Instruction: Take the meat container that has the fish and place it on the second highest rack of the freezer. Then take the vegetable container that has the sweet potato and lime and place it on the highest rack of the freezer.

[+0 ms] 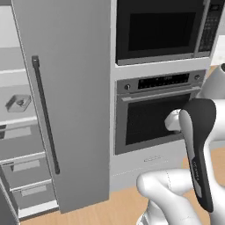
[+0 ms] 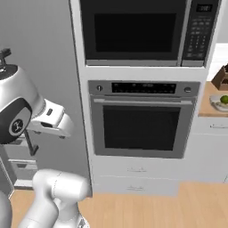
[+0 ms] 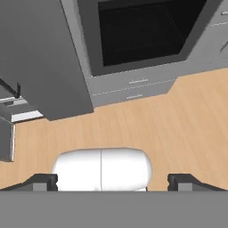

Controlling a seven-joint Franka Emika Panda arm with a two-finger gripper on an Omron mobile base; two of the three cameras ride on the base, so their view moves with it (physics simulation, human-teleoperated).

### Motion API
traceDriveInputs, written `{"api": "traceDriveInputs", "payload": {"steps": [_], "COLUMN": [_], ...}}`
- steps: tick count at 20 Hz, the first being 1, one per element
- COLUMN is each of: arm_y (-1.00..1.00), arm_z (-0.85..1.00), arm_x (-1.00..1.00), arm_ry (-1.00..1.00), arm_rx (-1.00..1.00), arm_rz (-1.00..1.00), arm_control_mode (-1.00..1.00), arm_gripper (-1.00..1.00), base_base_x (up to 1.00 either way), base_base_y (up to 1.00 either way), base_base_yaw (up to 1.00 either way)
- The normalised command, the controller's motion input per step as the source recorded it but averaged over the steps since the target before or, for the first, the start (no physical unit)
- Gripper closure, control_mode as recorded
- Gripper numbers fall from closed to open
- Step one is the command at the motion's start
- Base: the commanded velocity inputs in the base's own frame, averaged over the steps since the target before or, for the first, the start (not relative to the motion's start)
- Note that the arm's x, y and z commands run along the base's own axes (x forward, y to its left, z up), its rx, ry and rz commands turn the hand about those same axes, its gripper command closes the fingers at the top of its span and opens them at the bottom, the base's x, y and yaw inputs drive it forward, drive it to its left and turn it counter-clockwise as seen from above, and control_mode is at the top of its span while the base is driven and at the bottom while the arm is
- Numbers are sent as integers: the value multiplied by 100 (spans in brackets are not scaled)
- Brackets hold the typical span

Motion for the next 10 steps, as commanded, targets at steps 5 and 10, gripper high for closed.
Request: {"api": "traceDriveInputs", "payload": {"steps": [5,10], "arm_y": [0,0], "arm_z": [0,0], "arm_x": [0,0], "arm_ry": [0,0], "arm_rx": [0,0], "arm_rz": [0,0], "arm_control_mode": [100,100], "arm_gripper": [-100,-100], "base_base_x": [60,82], "base_base_y": [-88,-59], "base_base_yaw": [-25,1]}}
